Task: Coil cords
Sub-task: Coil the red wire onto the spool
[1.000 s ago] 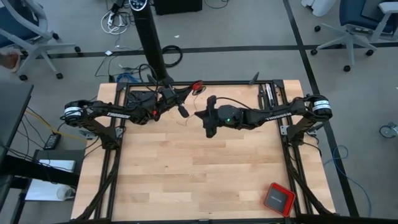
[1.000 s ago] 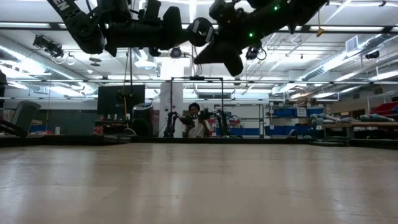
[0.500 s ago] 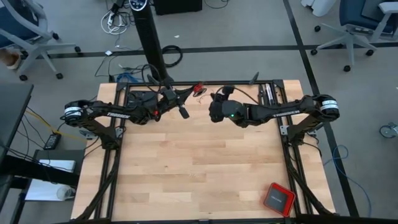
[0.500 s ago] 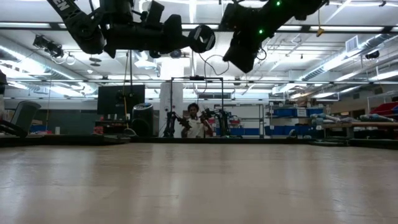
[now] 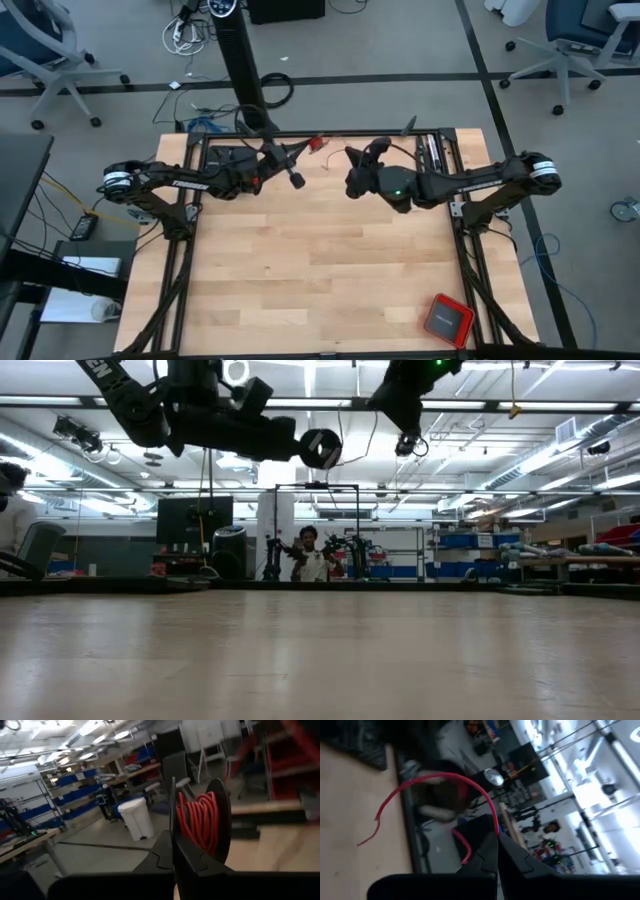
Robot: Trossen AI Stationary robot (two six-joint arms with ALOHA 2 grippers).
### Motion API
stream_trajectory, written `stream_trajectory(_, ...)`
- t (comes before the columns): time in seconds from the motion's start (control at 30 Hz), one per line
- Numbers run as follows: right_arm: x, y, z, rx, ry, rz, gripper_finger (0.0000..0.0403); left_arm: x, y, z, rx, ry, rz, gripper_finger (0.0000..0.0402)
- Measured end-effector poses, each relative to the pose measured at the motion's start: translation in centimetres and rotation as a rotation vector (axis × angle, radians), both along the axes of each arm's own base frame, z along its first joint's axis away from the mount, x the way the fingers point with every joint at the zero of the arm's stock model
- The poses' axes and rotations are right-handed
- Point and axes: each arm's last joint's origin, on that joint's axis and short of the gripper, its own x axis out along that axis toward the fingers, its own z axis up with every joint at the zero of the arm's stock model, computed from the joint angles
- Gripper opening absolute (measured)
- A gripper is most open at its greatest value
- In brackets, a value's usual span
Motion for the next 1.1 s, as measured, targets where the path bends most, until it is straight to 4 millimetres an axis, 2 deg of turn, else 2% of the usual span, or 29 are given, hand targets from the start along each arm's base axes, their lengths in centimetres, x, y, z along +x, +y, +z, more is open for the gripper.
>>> stream_trajectory(0.27, -0.1, 0.3, 1.4, -0.078, -0.031, 0.004, 0.0, 0.2, -0.2, -0.7, 0.045, 0.107, -0.059, 0.0)
stream_trajectory(0.4, 0.1, 0.7, 2.1, -0.055, -0.133, 0.125, 0.0, 0.1, -0.1, -0.9, 0.058, 0.139, -0.051, 0.0)
stream_trajectory(0.57, 0.6, 0.6, 2.1, 0.054, -0.255, 0.327, 0.0, 0.1, 0.0, -0.8, 0.055, 0.135, -0.012, 0.0)
stream_trajectory(0.9, 3.6, -2.1, -0.2, 0.323, -0.428, 0.657, 0.0, 0.1, -0.1, -0.4, -0.04, 0.023, -0.033, 0.0)
stream_trajectory(1.1, 4.9, -3.5, -2.6, 0.444, -0.405, 0.668, 0.0, 0.2, -0.3, -0.1, -0.088, -0.049, -0.101, 0.0)
